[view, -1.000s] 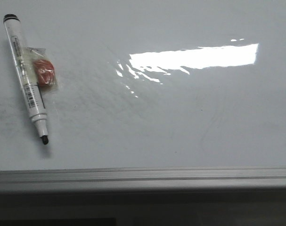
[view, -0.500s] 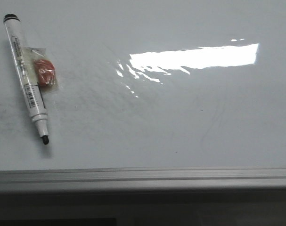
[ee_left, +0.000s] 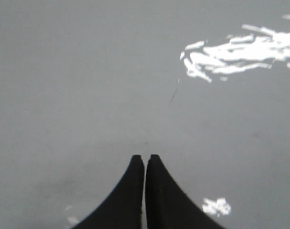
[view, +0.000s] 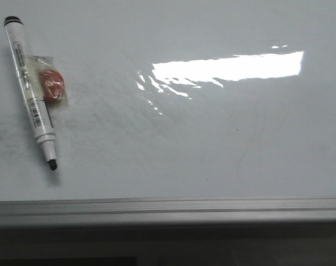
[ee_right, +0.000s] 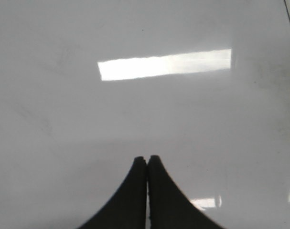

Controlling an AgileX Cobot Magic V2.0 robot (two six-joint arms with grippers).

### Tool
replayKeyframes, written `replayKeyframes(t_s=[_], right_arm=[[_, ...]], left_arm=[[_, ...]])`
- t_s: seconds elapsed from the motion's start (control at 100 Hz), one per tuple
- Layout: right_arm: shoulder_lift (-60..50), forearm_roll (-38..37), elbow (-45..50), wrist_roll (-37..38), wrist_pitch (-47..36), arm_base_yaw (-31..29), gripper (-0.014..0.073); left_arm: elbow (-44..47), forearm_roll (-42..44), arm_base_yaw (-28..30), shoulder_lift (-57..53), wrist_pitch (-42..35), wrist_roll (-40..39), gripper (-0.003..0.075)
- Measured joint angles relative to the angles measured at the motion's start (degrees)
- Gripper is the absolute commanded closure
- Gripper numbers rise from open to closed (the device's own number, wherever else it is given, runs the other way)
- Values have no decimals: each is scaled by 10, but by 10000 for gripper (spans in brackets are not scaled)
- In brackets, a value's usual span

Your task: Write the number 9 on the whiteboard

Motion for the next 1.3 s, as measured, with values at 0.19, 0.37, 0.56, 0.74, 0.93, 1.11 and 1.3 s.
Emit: replayKeyframes(t_s=[0.19,0.37,0.56,0.74,0.93,1.11,1.3], right_arm=[[0,26,-6,0,0,0,658],[14,28,-66,0,80,23,658],[113,30,-117,0,129,37,658],[161,30,-141,0,132,37,658],[165,30,-141,1,132,37,658],[165,30,-141,1,132,37,658],[165,30,-141,1,132,37,658]], left_arm=[[-1,-19,0,0,-46,0,741],[-34,-84,0,22,5,-1,741],[-77,-99,0,101,23,-1,741],[-86,-102,0,141,20,-2,677],[-86,-120,0,171,-32,-2,302],[-86,-147,0,200,-111,-2,228],[-86,-145,-59,210,-154,-36,228]])
